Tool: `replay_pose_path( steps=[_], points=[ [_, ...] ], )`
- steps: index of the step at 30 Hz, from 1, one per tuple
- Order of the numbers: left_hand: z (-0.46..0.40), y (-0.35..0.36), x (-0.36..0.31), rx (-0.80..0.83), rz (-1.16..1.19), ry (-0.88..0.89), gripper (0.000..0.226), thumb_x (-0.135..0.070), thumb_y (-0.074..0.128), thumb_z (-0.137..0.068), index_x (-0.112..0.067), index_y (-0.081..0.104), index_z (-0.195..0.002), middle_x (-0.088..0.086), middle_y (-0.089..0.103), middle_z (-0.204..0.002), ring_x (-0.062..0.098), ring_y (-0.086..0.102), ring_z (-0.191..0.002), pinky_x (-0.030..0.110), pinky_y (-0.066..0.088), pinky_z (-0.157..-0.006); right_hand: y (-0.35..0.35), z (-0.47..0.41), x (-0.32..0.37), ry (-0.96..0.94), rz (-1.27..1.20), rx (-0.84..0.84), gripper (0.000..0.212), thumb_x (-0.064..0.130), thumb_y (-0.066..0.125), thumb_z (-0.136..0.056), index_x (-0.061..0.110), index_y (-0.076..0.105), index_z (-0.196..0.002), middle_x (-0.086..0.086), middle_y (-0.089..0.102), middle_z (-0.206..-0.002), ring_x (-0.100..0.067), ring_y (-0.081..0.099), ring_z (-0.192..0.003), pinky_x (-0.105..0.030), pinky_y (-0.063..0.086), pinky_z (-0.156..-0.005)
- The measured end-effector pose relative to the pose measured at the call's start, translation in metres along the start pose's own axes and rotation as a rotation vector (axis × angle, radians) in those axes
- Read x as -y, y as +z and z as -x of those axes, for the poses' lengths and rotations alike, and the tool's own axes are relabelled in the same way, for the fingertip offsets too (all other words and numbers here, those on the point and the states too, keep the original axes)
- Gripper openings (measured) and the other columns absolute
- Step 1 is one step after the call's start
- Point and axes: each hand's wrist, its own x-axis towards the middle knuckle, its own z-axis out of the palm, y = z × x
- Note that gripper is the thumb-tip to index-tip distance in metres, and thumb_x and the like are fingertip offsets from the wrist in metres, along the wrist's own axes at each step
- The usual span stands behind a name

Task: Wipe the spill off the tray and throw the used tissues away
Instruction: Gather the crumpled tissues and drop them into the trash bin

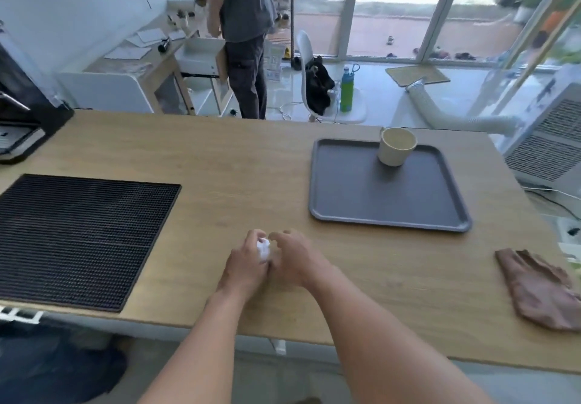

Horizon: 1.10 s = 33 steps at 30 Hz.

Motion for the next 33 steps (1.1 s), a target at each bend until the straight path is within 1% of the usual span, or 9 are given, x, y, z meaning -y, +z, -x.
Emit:
replay_pose_path(
  steps=[4, 8, 10, 12, 15, 21, 27, 31, 33],
  points=[
    [-0.011, 0.021, -0.028, 0.091, 0.06, 0.091, 0.028, -0.025, 0.067, -0.077, -0.028, 0.051, -0.1, -0.002, 0.067, -0.087, 0.025, 0.064, -0.08, 0.031, 0.047, -0.066, -0.031, 0.015, -0.027, 0.013, -0.005, -0.033, 0.032, 0.016, 0.056, -0.086, 0.015, 0.065, -0.117, -0.005, 0.055, -0.102, -0.024, 0.056, -0.1, -0.028, 0.042, -0.076],
    [-0.01, 0.043, -0.042, 0.073, 0.042, 0.241, 0.046, -0.024, 0.081, -0.064, -0.022, 0.058, -0.104, -0.004, 0.057, -0.108, 0.017, 0.06, -0.095, 0.029, 0.048, -0.076, -0.045, 0.029, -0.06, 0.116, -0.01, -0.117, 0.037, 0.018, 0.07, -0.078, 0.014, 0.067, -0.115, -0.004, 0.061, -0.116, -0.023, 0.056, -0.109, -0.024, 0.042, -0.083],
    [-0.007, 0.05, -0.044, -0.005, -0.086, 0.272, 0.051, -0.035, 0.081, -0.059, -0.025, 0.06, -0.104, -0.005, 0.056, -0.11, 0.02, 0.055, -0.098, 0.036, 0.049, -0.078, -0.049, 0.034, -0.068, 0.144, -0.012, -0.153, 0.044, 0.018, 0.073, -0.077, 0.014, 0.064, -0.12, -0.005, 0.061, -0.119, -0.023, 0.055, -0.113, -0.025, 0.042, -0.088],
    [-0.007, 0.055, -0.045, -0.044, -0.108, 0.257, 0.05, -0.032, 0.079, -0.058, -0.022, 0.062, -0.103, 0.0, 0.056, -0.105, 0.026, 0.056, -0.093, 0.038, 0.049, -0.08, -0.05, 0.037, -0.074, 0.149, -0.011, -0.183, 0.047, 0.018, 0.072, -0.078, 0.014, 0.062, -0.124, -0.006, 0.06, -0.12, -0.023, 0.054, -0.115, -0.026, 0.043, -0.091],
    [-0.006, 0.058, -0.047, 0.033, -0.003, 0.205, 0.045, -0.013, 0.075, -0.063, -0.015, 0.064, -0.107, 0.005, 0.057, -0.1, 0.026, 0.06, -0.085, 0.027, 0.046, -0.077, -0.046, 0.039, -0.074, 0.131, -0.009, -0.184, 0.05, 0.021, 0.072, -0.079, 0.019, 0.06, -0.128, -0.004, 0.059, -0.125, -0.023, 0.058, -0.111, -0.029, 0.046, -0.092],
    [-0.007, 0.062, -0.063, 0.12, -0.006, 0.285, 0.029, -0.01, 0.07, -0.07, -0.017, 0.064, -0.097, 0.001, 0.067, -0.09, 0.02, 0.061, -0.081, 0.025, 0.041, -0.068, -0.041, 0.051, -0.072, 0.092, -0.06, -0.238, 0.033, 0.016, 0.065, -0.082, 0.017, 0.067, -0.114, -0.007, 0.064, -0.109, -0.028, 0.062, -0.097, -0.032, 0.05, -0.079],
    [0.007, 0.09, -0.114, 0.259, 0.005, 0.392, 0.03, -0.005, 0.069, -0.067, -0.02, 0.064, -0.092, -0.004, 0.069, -0.081, 0.014, 0.061, -0.073, 0.011, 0.034, -0.061, -0.064, 0.099, -0.104, 0.232, -0.103, -0.334, 0.018, 0.015, 0.058, -0.081, 0.016, 0.068, -0.097, -0.009, 0.065, -0.098, -0.03, 0.063, -0.092, -0.034, 0.051, -0.074],
    [0.031, 0.128, -0.167, 0.365, 0.022, 0.515, 0.027, -0.005, 0.069, -0.066, -0.017, 0.067, -0.09, -0.003, 0.068, -0.076, 0.016, 0.061, -0.069, 0.013, 0.035, -0.059, -0.083, 0.154, -0.141, 0.376, -0.167, -0.438, 0.022, 0.026, 0.057, -0.074, 0.022, 0.068, -0.091, -0.006, 0.069, -0.088, -0.027, 0.065, -0.084, -0.035, 0.053, -0.069],
    [0.054, 0.152, -0.197, 0.433, 0.034, 0.585, 0.026, -0.004, 0.068, -0.067, -0.015, 0.067, -0.09, -0.004, 0.066, -0.074, 0.016, 0.061, -0.067, 0.012, 0.035, -0.056, -0.089, 0.19, -0.165, 0.464, -0.184, -0.474, 0.021, 0.02, 0.056, -0.073, 0.021, 0.067, -0.091, -0.006, 0.069, -0.087, -0.027, 0.066, -0.084, -0.035, 0.053, -0.069]
  ],
)
